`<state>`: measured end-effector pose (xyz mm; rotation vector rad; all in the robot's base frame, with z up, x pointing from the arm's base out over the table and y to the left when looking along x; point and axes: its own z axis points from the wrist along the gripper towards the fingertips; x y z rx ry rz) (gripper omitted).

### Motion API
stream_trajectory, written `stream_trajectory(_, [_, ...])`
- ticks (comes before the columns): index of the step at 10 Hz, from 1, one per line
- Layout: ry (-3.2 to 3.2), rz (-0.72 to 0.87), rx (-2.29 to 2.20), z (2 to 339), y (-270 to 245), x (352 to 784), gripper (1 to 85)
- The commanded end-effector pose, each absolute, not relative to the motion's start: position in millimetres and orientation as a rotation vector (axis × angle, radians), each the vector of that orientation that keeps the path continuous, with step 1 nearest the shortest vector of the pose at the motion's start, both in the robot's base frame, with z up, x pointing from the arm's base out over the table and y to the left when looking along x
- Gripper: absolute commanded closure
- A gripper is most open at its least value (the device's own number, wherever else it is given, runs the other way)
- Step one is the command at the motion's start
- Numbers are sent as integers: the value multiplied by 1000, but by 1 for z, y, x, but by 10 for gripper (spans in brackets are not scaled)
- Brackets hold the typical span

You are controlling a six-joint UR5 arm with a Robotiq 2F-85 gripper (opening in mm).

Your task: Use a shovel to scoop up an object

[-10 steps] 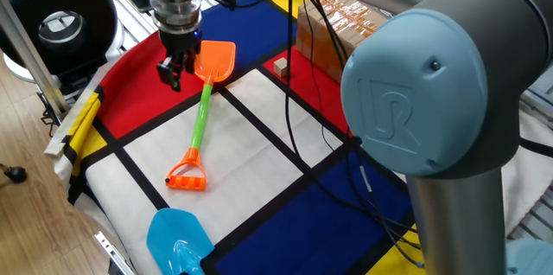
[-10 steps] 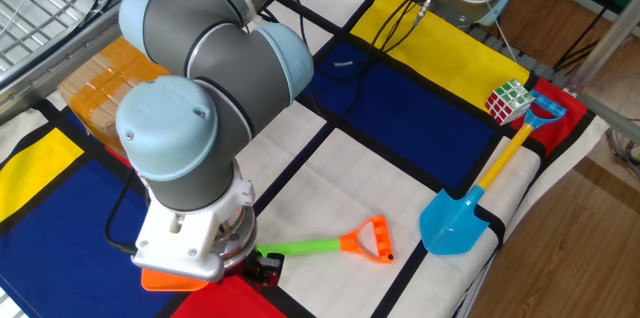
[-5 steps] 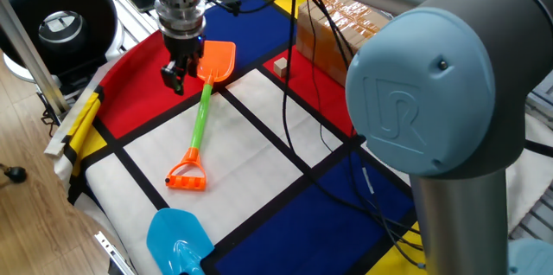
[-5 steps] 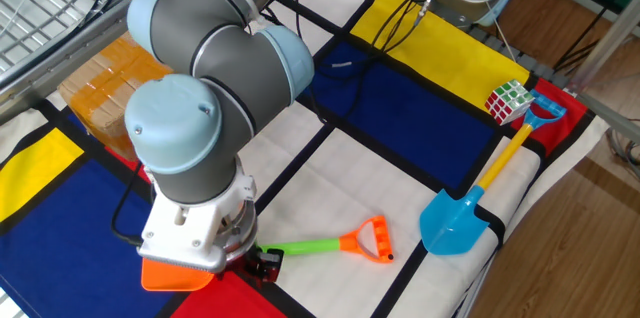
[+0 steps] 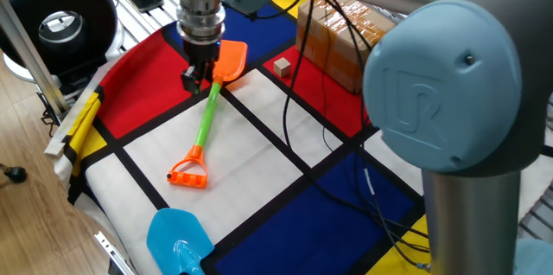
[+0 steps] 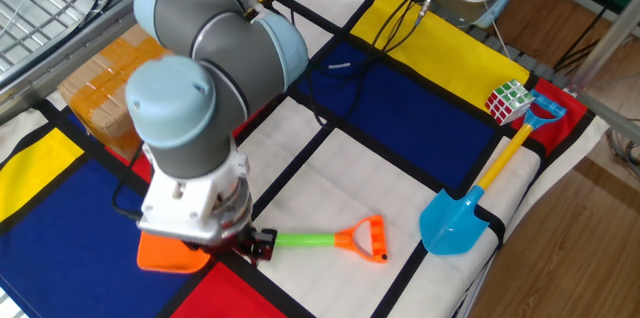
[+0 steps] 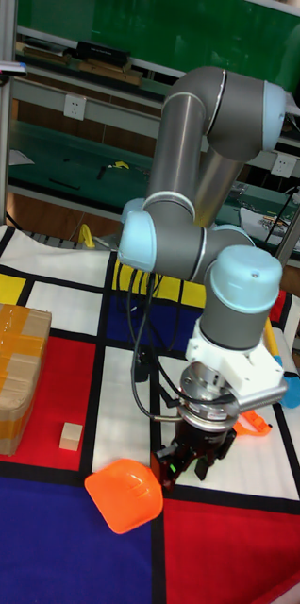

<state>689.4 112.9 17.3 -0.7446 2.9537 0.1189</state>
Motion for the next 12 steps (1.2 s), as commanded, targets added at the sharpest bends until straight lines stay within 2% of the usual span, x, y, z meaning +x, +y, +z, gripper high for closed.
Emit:
stream_trajectory(1, [2962,144,-744,27,98,670,263])
stream_trajectory(4, [2979,140,-722,38,98,662,257])
stream_trajectory(9, [2987,137,-739,46,100,698,257])
stream_trajectory(12, [2978,153,-739,45,102,703,257])
